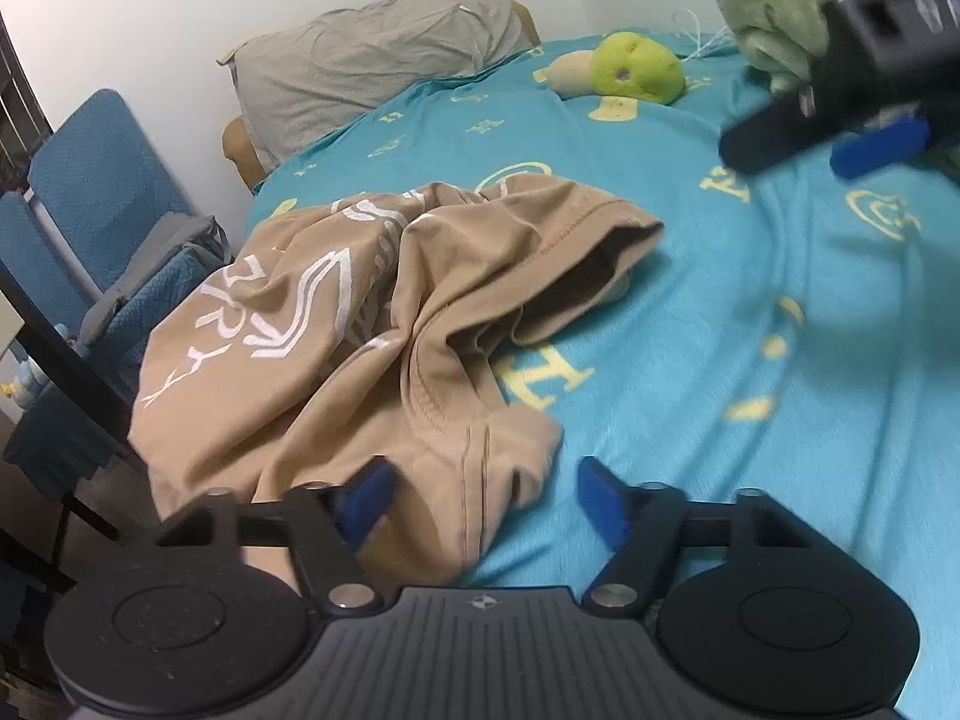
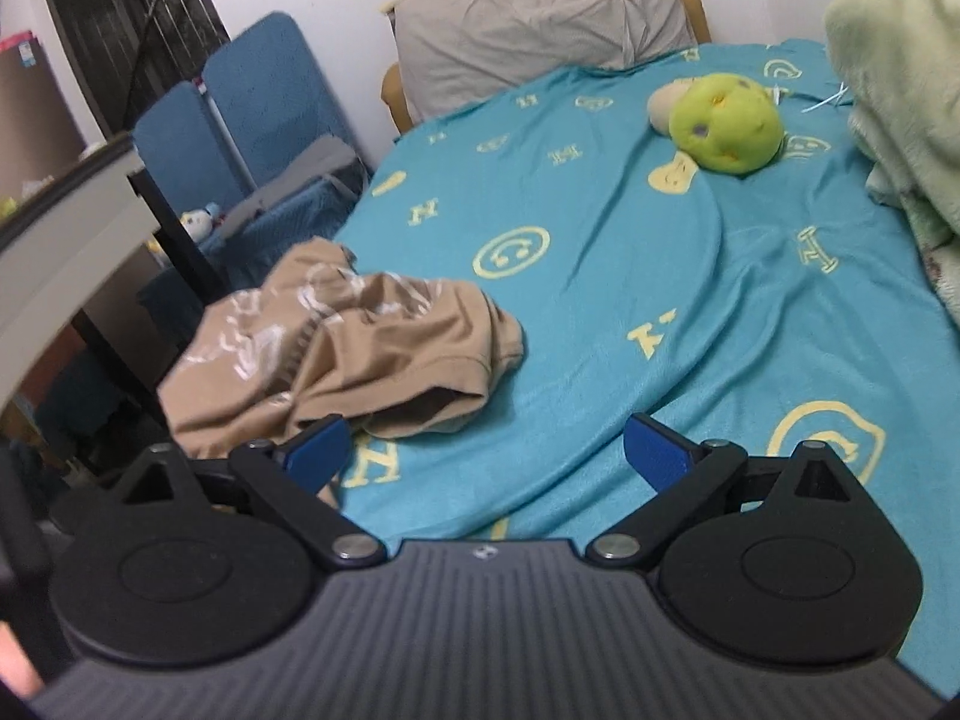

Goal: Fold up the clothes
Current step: 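Lower the left tool onto the tan T-shirt and pinch its hem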

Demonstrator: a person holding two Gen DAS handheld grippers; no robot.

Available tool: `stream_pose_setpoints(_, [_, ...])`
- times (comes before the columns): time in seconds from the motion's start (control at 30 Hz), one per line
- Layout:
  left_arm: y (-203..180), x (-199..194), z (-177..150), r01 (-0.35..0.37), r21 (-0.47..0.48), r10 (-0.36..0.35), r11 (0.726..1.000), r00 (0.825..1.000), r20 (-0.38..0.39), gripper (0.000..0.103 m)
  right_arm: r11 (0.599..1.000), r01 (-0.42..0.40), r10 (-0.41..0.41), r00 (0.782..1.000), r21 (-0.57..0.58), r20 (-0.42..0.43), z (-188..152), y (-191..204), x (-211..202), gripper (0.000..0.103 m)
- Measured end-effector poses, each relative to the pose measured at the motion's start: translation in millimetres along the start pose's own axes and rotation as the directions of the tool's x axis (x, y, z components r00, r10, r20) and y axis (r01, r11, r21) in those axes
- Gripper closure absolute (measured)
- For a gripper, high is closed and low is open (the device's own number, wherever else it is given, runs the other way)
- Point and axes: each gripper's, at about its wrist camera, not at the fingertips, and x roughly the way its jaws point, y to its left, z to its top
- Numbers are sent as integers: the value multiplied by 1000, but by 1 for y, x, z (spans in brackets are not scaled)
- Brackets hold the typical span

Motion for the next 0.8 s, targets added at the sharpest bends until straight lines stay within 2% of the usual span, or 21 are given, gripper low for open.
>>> stream_pose_setpoints(0.1, [3, 13, 4, 4, -18, -4, 1000, 1000, -3, 56, 1000, 0, 0, 1000, -4, -6, -2, -2, 11, 3])
stream_pose_setpoints(0.33, [25, 12, 8, 35, -160, -36, 987, 999, -5, 82, 999, 20, -20, 999, -27, -28, -6, -3, 24, 3])
stream_pose_setpoints(0.8, [26, -22, 14, -2, -195, 9, 981, 999, 33, 86, 998, 4, -2, 1000, -69, 27, -8, 10, 5, 3])
